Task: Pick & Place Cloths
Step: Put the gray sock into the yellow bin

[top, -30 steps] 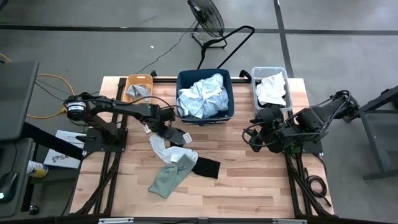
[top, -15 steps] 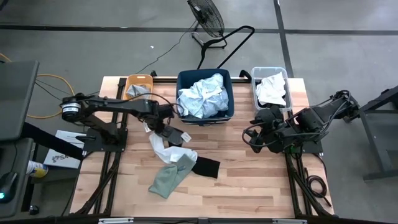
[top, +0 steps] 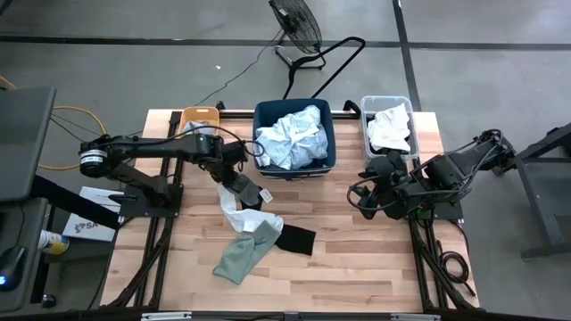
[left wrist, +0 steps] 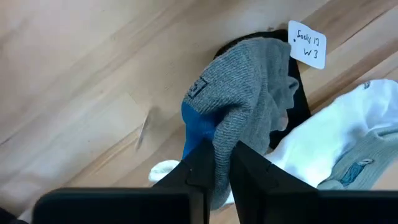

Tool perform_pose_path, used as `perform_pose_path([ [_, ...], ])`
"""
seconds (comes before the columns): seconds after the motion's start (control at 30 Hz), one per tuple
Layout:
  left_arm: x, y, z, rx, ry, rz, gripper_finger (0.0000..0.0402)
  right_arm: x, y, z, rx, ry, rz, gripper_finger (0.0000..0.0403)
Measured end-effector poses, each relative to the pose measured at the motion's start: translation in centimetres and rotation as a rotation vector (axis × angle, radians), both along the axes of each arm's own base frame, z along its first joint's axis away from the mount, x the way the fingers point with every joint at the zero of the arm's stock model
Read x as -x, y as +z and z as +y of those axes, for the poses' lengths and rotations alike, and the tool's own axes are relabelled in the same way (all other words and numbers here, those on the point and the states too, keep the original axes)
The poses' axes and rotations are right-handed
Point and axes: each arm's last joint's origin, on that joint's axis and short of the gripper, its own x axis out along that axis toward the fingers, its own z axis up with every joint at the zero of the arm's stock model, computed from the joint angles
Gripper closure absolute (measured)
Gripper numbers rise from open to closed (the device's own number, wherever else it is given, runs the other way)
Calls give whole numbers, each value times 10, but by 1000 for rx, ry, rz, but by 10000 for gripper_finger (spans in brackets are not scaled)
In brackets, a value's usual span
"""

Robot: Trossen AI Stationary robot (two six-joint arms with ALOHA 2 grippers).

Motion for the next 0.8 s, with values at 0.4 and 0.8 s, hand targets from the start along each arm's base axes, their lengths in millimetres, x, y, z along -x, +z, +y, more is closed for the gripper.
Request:
perform_pose_path([
  [0.4,-4,1,1,-9,-35,-43,347,0,0,0,0,1,1,190],
  [0.8,-8,3,0,26,-51,-100,396,0,0,0,0,1,0,190],
])
